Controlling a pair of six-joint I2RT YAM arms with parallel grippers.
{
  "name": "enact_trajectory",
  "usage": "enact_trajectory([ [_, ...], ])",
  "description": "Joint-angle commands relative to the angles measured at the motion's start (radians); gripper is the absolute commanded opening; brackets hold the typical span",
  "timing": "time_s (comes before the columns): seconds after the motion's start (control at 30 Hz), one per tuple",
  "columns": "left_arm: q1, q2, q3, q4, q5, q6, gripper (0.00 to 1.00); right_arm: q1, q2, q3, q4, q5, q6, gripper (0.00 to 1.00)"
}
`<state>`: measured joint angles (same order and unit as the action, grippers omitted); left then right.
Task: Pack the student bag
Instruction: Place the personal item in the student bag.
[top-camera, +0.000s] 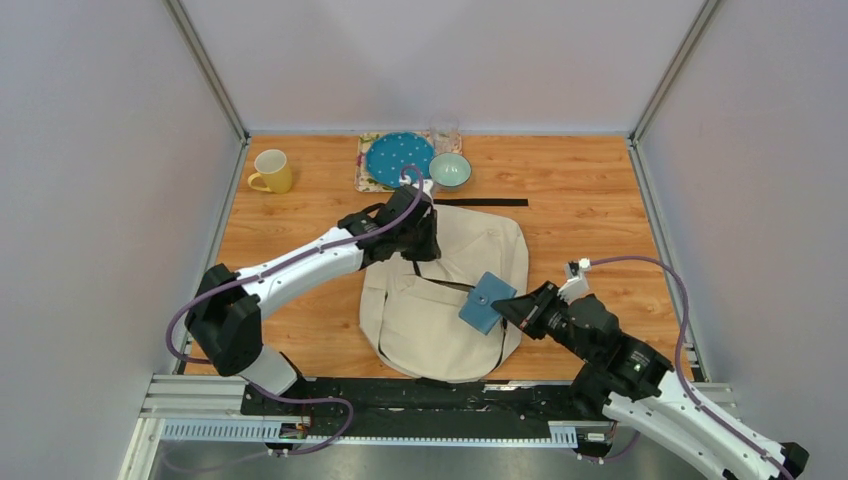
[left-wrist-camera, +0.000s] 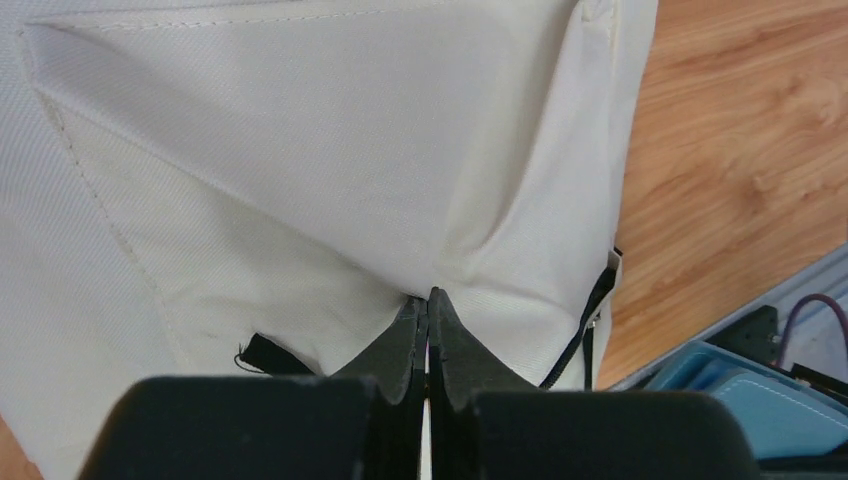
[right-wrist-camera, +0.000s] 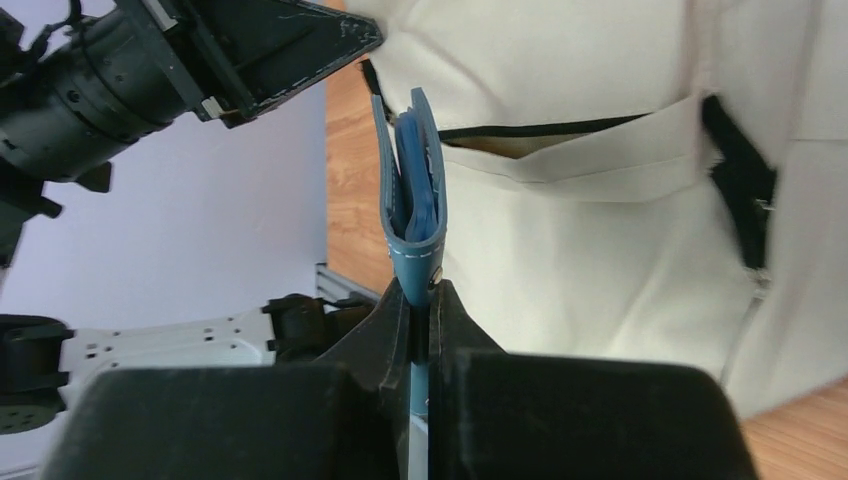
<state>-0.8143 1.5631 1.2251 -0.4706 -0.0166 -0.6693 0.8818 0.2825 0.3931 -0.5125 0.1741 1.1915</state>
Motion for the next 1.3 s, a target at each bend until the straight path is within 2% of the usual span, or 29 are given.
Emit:
enact_trajectory([
  [0.0,0.027,-0.103,-0.055,0.136,0.109,-0.068,0.0,-0.001,0.082,-0.051,0.299,-0.135,0.098,0.0],
  [0.03,0.039,-0.112,-0.077,0.153,0.116,-0.076,0.0,-0.001,0.099,-0.063,0.371,-0.152,0.124,0.0],
  [0.13,0.058,-0.15,-0.12,0.199,0.159,-0.113,0.0,0.0,0.159,-0.083,0.437,-0.205,0.157,0.0],
  [0.5,0.145,-0.198,-0.225,0.331,0.287,-0.23,0.0,-0.001,0.26,-0.128,0.503,-0.303,0.226,0.0],
  [0.73,0.155,-0.186,-0.203,0.323,0.305,-0.22,0.0,0.0,0.354,-0.114,0.569,-0.321,0.214,0.0],
  [0.9,0.156,-0.198,-0.214,0.331,0.313,-0.22,0.0,-0.001,0.394,-0.135,0.604,-0.274,0.223,0.0],
  [1.07,0.156,-0.209,-0.243,0.357,0.331,-0.233,0.0,-0.061,0.434,-0.114,0.631,-0.275,0.203,0.0],
  [1.27,0.156,-0.239,-0.268,0.374,0.325,-0.24,0.0,-0.148,0.575,-0.073,0.723,-0.387,0.201,0.0],
])
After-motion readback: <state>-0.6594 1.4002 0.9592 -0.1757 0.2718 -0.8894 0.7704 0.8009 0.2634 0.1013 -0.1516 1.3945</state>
